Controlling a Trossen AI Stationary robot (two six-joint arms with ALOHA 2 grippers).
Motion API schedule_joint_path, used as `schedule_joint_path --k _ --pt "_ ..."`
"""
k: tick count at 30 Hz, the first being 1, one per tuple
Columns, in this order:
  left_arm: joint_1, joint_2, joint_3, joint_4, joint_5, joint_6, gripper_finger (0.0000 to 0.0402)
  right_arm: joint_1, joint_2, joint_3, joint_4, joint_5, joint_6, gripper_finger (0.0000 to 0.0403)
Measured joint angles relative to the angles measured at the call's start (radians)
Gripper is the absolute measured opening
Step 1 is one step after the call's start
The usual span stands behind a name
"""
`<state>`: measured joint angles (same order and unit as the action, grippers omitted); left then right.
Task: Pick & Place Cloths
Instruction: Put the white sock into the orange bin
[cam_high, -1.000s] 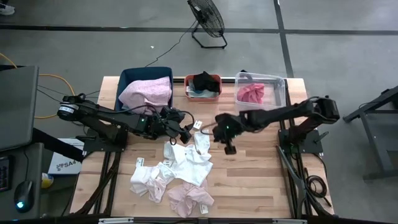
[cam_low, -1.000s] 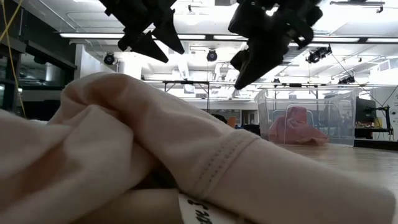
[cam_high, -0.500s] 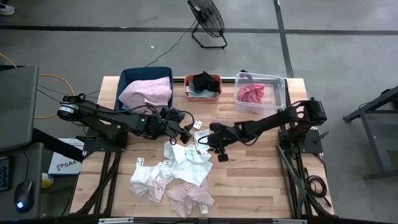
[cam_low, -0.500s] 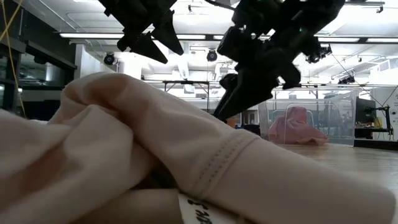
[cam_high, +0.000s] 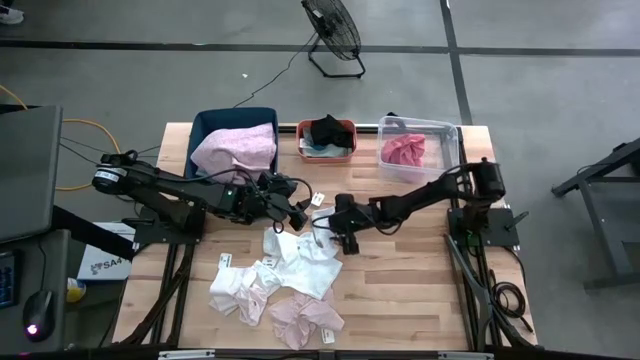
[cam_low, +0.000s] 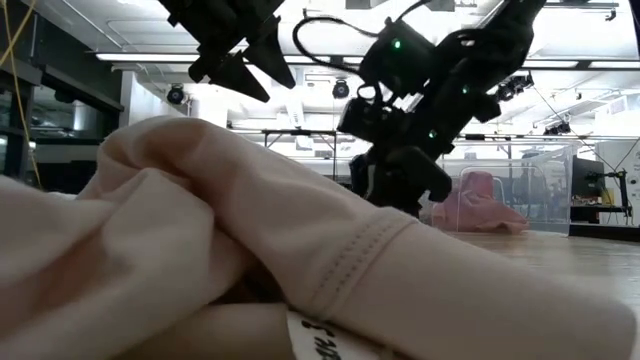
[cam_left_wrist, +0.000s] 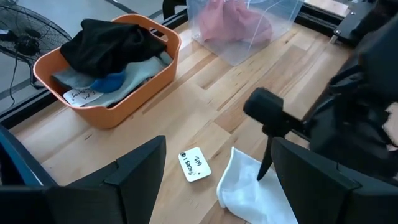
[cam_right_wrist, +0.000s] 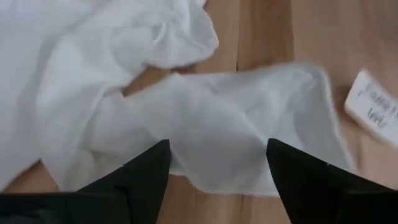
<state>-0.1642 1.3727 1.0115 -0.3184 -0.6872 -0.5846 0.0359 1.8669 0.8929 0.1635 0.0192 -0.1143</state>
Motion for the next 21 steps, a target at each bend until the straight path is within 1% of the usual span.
schedule_joint_path --k 3,6,10,12,15,20,21 --pt "0.000 0.000 0.000 0.000 0.000 -0.001 0.0287 -0.022 0.016 0.000 0.008 -0.048 0.027 0.0251" --pt "0.000 0.000 0.000 0.000 0.001 -0.003 0.0287 -0.043 0.022 0.001 -0.002 -0.055 0.071 0.0236" --pt "0.000 0.000 0.000 -0.004 0.005 -0.007 0.0287 -0.070 0.022 0.001 -0.035 -0.054 0.092 0.0199" --pt "0.000 0.000 0.000 -0.006 0.005 -0.013 0.0287 -0.081 0.022 0.001 -0.041 -0.054 0.092 0.0173" --pt "0.000 0.000 0.000 -0.007 0.005 -0.015 0.0287 -0.095 0.022 0.001 -0.049 -0.060 0.113 0.0122" --pt "0.000 0.000 0.000 -0.007 0.006 -0.015 0.0287 -0.116 0.016 0.001 -0.053 -0.125 0.124 0.0021" --pt "0.000 0.000 0.000 -0.007 0.006 -0.015 0.0287 -0.118 0.016 0.001 -0.050 -0.130 0.131 0.0013"
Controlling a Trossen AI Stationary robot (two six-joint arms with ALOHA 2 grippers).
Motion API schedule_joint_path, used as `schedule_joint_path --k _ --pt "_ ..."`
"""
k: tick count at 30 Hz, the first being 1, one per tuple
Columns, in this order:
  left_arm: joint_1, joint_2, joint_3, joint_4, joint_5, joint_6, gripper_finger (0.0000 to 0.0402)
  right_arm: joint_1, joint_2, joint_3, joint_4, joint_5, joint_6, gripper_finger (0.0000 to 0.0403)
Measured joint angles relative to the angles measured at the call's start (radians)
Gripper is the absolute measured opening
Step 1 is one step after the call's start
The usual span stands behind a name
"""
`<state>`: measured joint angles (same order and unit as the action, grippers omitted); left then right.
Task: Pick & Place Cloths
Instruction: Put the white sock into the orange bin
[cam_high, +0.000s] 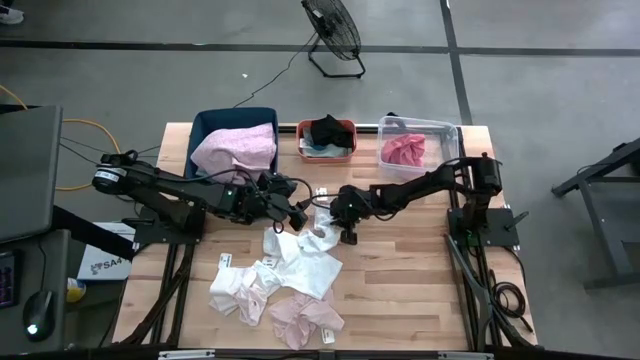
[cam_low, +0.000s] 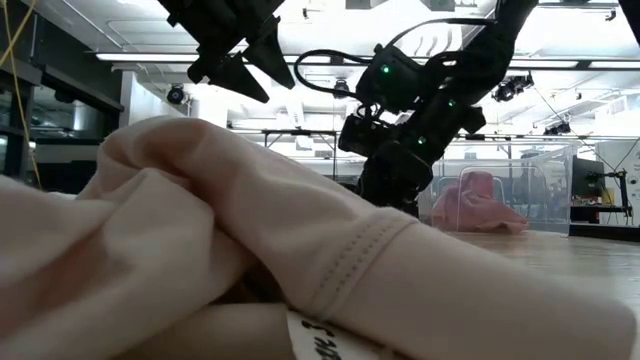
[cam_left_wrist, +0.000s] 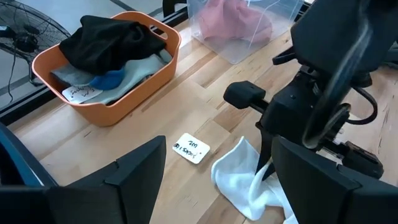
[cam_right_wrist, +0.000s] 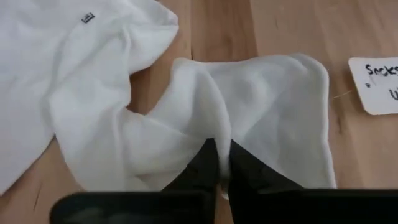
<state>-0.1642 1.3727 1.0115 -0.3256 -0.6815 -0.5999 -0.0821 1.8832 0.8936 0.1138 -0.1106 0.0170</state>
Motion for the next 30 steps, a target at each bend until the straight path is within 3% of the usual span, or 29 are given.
schedule_joint_path --k 7,16,30 --pt "0.000 0.000 0.000 0.000 0.003 0.000 0.0287 0.015 -0.051 -0.003 -0.015 0.080 0.013 0.0007" --pt "0.000 0.000 0.000 0.016 0.011 -0.008 0.0287 0.044 -0.235 -0.003 -0.095 0.227 0.010 0.0006" --pt "0.000 0.008 0.002 0.051 0.014 0.003 0.0287 0.044 -0.476 -0.002 -0.146 0.351 0.003 0.0005"
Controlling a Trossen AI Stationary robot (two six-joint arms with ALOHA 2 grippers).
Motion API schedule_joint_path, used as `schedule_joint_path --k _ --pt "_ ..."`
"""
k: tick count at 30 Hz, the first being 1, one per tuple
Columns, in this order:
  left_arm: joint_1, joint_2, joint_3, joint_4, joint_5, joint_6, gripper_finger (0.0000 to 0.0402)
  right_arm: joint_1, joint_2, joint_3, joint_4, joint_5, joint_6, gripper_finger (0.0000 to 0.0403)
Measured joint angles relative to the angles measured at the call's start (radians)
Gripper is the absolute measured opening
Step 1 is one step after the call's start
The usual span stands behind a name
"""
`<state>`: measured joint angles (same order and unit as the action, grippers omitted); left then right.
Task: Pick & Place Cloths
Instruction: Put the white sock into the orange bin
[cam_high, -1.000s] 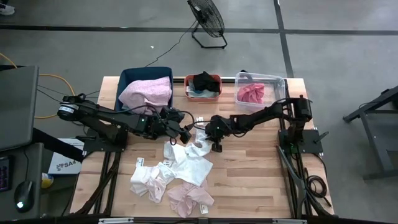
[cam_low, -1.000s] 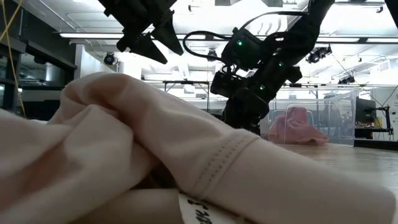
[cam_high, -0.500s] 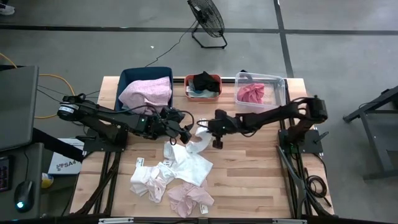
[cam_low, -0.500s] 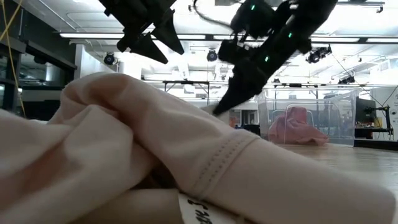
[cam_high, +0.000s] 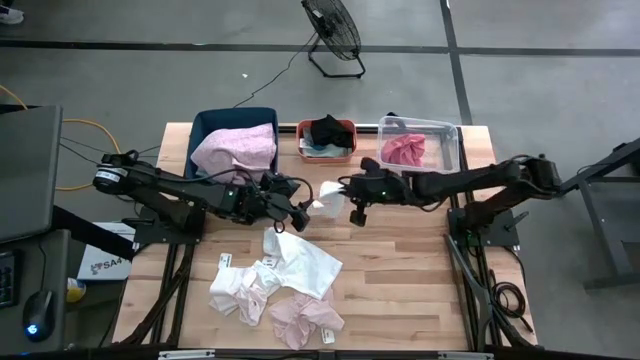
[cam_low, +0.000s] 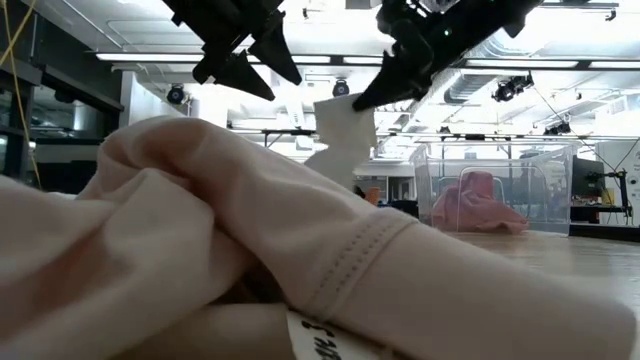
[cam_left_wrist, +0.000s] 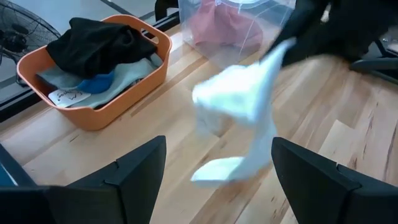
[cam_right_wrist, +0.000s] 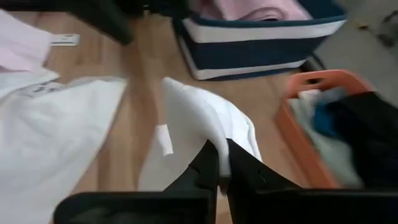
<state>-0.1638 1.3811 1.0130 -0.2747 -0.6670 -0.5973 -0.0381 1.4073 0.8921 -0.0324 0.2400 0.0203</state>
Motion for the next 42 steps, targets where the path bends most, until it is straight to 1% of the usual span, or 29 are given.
schedule_joint_path --k 2,8,12,16,20,23,27,35,39,42 --pt "0.000 0.004 0.000 0.006 0.003 0.002 0.0287 -0.002 -0.030 -0.001 -0.022 0.022 -0.011 0.0005" --pt "0.000 0.056 0.000 0.053 -0.003 0.028 0.0287 -0.004 -0.104 0.000 -0.040 0.034 -0.024 0.0005" --pt "0.008 0.092 0.000 0.065 -0.024 0.037 0.0287 -0.004 -0.145 0.001 -0.085 0.077 -0.028 0.0005" --pt "0.018 0.095 -0.001 0.067 -0.042 0.043 0.0287 -0.004 -0.187 0.000 -0.143 0.130 -0.047 0.0005" --pt "0.035 0.095 -0.001 0.073 -0.063 0.044 0.0287 -0.004 -0.234 0.000 -0.168 0.138 -0.047 0.0005" --pt "0.042 0.101 -0.001 0.099 -0.065 0.074 0.0287 -0.002 -0.263 0.000 -0.173 0.136 -0.046 0.0005" --pt "0.039 0.136 -0.002 0.207 -0.060 0.172 0.0287 -0.001 -0.295 0.000 -0.180 0.134 -0.050 0.0005" --pt "0.040 0.229 -0.001 0.468 -0.042 0.361 0.0287 0.000 -0.316 0.000 -0.152 -0.002 -0.047 0.0005" --pt "0.040 0.269 -0.002 0.571 -0.015 0.445 0.0287 0.000 -0.316 0.000 -0.117 -0.009 -0.033 0.0005" --pt "0.040 0.284 -0.002 0.644 0.037 0.513 0.0287 -0.001 -0.316 0.000 -0.088 0.008 -0.032 0.0005"
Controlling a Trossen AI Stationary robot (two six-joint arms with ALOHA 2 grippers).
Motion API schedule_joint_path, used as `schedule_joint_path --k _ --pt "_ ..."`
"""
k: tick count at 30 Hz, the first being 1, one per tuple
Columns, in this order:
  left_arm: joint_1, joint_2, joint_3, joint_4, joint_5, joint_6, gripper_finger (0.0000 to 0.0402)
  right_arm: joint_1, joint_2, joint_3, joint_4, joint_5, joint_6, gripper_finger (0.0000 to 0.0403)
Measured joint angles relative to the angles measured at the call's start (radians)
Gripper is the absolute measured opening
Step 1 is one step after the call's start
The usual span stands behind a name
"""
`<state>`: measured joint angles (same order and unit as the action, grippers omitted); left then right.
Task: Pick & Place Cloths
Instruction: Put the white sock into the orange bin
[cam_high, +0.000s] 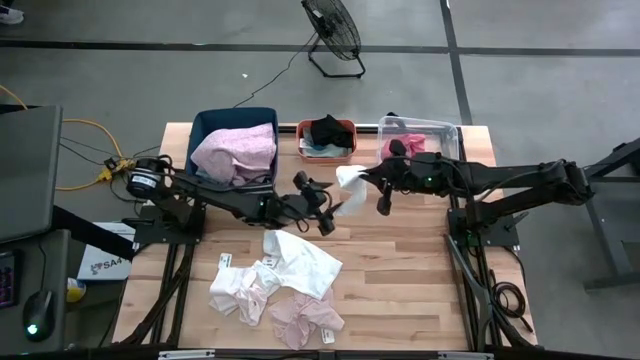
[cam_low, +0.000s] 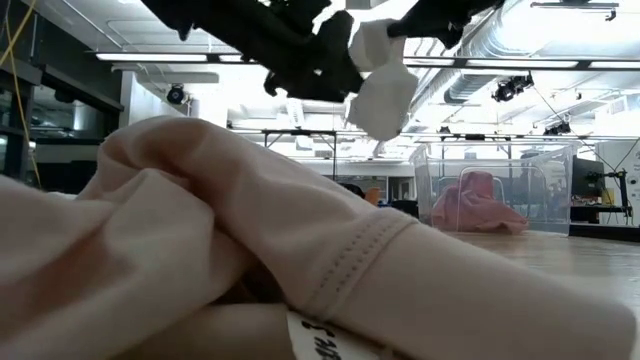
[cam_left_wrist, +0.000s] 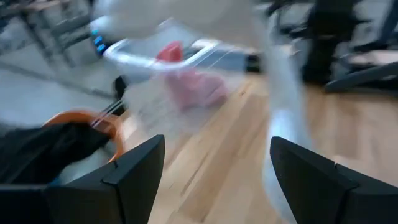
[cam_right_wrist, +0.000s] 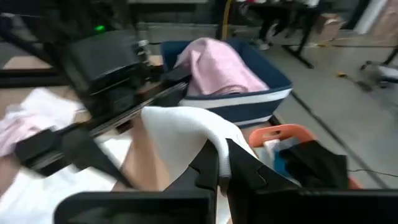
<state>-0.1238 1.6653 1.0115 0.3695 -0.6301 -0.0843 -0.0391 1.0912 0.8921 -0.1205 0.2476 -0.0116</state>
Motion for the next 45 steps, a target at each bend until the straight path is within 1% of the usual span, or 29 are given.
schedule_joint_path --k 2,5,8,10,12,14,17,19,21,24,30,35,41,45 --pt "0.000 0.007 0.000 0.041 0.051 0.036 0.0287 0.000 0.000 0.000 0.012 0.052 0.000 0.0005" --pt "0.000 0.008 0.000 0.059 0.100 0.076 0.0287 0.000 0.000 0.000 0.023 0.150 -0.016 0.0005" --pt "0.000 0.008 0.000 0.069 0.116 0.101 0.0287 -0.001 0.000 0.000 0.028 0.237 -0.021 0.0005" --pt "0.000 0.008 0.000 0.092 0.117 0.113 0.0287 -0.001 0.000 0.000 0.030 0.249 -0.018 0.0005" --pt "0.000 0.008 0.000 0.109 0.116 0.115 0.0287 0.000 0.000 0.000 0.044 0.230 -0.007 0.0005" --pt "0.000 0.008 0.000 0.109 0.116 0.115 0.0287 0.006 0.000 0.000 0.063 0.181 0.008 0.0005" --pt "0.000 0.008 0.000 0.109 0.093 0.115 0.0287 0.010 0.000 0.000 0.099 0.069 0.028 0.0005" --pt "0.000 0.008 0.000 0.108 0.057 0.115 0.0287 0.015 0.000 0.000 0.119 -0.018 0.058 0.0005" --pt "0.000 0.008 0.000 0.108 0.011 0.107 0.0287 0.022 0.000 0.000 0.117 -0.074 0.074 0.0005" --pt "0.000 0.008 0.000 0.108 -0.037 0.106 0.0287 0.043 0.000 0.000 0.096 -0.092 0.092 0.0005" --pt "0.000 0.008 0.000 0.164 -0.042 0.106 0.0287 0.061 0.001 0.000 0.039 -0.100 0.133 0.0005" --pt "0.000 0.008 0.001 0.203 -0.013 0.106 0.0287 0.061 0.001 0.000 0.030 -0.158 0.150 0.0005" --pt "0.000 0.008 0.001 0.241 0.107 0.106 0.0287 0.061 0.002 0.000 0.027 -0.220 0.151 0.0005" --pt "0.000 0.008 0.001 0.278 0.160 0.106 0.0287 0.061 0.016 0.000 0.020 -0.229 0.151 0.0005"
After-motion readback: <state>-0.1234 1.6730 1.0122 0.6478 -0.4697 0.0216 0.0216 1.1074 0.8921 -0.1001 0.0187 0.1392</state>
